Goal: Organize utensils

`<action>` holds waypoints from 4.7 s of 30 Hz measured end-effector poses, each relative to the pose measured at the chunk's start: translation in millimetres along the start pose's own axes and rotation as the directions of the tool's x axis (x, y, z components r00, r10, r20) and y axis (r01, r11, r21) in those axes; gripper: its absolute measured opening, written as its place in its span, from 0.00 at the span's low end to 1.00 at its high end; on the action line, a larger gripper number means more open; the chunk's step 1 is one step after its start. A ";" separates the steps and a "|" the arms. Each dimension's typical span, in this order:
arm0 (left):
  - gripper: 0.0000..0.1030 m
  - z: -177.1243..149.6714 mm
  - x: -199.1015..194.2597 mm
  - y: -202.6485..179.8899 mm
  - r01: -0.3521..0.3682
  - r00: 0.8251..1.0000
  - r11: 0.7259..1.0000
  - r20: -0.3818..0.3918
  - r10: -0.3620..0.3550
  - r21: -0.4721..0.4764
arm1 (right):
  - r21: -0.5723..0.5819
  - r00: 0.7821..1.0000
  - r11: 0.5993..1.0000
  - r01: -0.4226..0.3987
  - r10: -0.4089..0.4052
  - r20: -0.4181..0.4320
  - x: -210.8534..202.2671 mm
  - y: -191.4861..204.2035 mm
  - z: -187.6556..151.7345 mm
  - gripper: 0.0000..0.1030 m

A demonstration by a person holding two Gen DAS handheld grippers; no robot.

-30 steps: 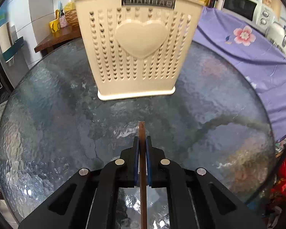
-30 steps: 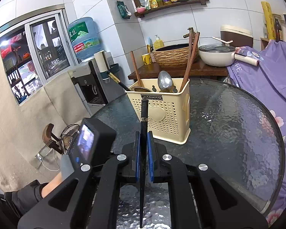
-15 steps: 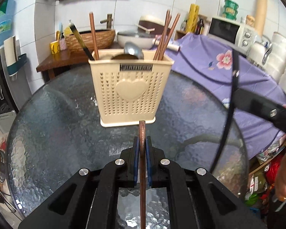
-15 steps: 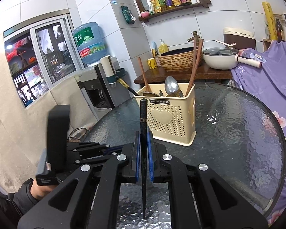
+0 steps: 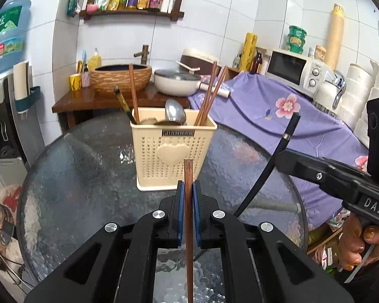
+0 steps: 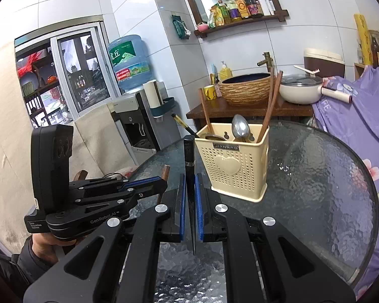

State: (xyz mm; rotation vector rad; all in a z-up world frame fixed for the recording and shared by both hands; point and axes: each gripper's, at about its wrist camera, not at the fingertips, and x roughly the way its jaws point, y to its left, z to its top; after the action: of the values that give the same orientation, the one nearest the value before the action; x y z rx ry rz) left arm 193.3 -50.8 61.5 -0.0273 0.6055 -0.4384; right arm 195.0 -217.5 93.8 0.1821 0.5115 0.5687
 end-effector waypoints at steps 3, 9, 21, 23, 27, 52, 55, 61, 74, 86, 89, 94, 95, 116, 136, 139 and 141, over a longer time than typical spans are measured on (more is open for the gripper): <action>0.07 6.6 -6.2 -0.6 -0.001 1.000 1.000 0.022 0.001 0.007 | -0.020 1.000 1.000 0.002 -0.002 0.007 -1.0 4.2 5.5 0.08; 0.07 22.5 -16.1 -2.4 -0.008 0.998 1.000 0.066 0.007 0.009 | -0.043 1.000 0.999 0.010 -0.010 0.011 -1.2 5.4 20.0 0.08; 0.07 94.7 -36.3 -3.0 -0.013 0.986 1.000 0.168 0.010 0.019 | -0.040 0.999 0.999 0.027 -0.025 0.043 -6.8 -6.6 88.6 0.08; 0.07 110.3 -39.9 -2.8 -0.011 0.983 1.000 0.183 0.008 0.017 | -0.045 0.998 0.998 0.040 -0.037 0.055 -8.2 -8.0 104.5 0.08; 0.07 143.5 -48.7 -3.2 -0.023 0.975 1.000 0.220 0.019 0.014 | -0.050 0.996 0.997 0.058 -0.054 0.078 -9.0 -9.1 141.3 0.08; 0.07 165.1 54.3 33.7 -0.165 0.970 0.986 0.172 0.169 -0.038 | -0.019 0.975 0.976 0.219 -0.218 0.049 95.4 -61.8 152.3 0.08; 0.06 150.0 72.6 38.6 -0.170 0.977 0.985 0.122 0.173 -0.036 | -0.018 0.975 0.975 0.222 -0.222 0.026 104.5 -65.3 138.3 0.07; 0.06 127.1 89.2 41.3 -0.185 0.979 0.982 0.082 0.187 -0.029 | -0.026 0.972 0.972 0.235 -0.235 0.007 117.4 -68.7 116.0 0.07; 0.89 85.2 11.8 23.6 -0.230 0.935 0.973 0.279 0.219 0.006 | 0.016 0.962 0.972 0.233 -0.233 0.143 48.1 -58.1 85.2 0.62; 0.94 -35.5 -49.8 16.5 -0.243 0.892 0.968 0.376 0.250 -0.066 | -0.090 0.917 0.943 0.322 -0.286 0.278 -21.0 -13.1 -22.2 0.86; 0.94 -68.9 -68.2 7.7 -0.249 0.884 0.965 0.387 0.261 -0.082 | -0.095 0.910 0.939 0.331 -0.291 0.297 -38.9 2.4 -56.1 0.86; 0.94 -107.0 -87.6 -8.3 -0.250 0.885 0.963 0.380 0.270 -0.102 | -0.105 0.895 0.927 0.360 -0.311 0.320 -61.6 31.6 -102.9 0.94; 0.94 -113.8 -91.3 -12.0 -0.244 0.887 0.964 0.378 0.267 -0.108 | -0.103 0.892 0.925 0.365 -0.316 0.324 -66.1 37.3 -112.2 0.94; 0.94 -167.1 -129.6 -22.7 -0.293 0.876 0.946 0.357 0.324 -0.139 | -0.044 0.863 0.908 0.418 -0.381 0.333 -114.3 65.1 -186.2 0.94; 0.94 -165.7 -135.9 -34.5 -0.285 0.873 0.947 0.369 0.319 -0.146 | -0.051 0.858 0.902 0.428 -0.388 0.336 -122.7 64.2 -181.7 0.94; 0.94 -166.3 -135.0 -34.4 -0.292 0.873 0.946 0.364 0.324 -0.141 | -0.056 0.860 0.902 0.428 -0.387 0.332 -121.2 64.7 -181.6 0.94; 0.94 -166.2 -134.8 -35.3 -0.291 0.875 0.947 0.362 0.321 -0.137 | -0.057 0.863 0.903 0.425 -0.385 0.327 -120.0 64.5 -181.2 0.94</action>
State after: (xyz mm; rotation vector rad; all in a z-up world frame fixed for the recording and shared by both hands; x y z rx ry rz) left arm -11.8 -11.2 3.2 -0.0884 0.2336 -0.0921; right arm -14.2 -225.9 6.7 0.0350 0.1951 0.1495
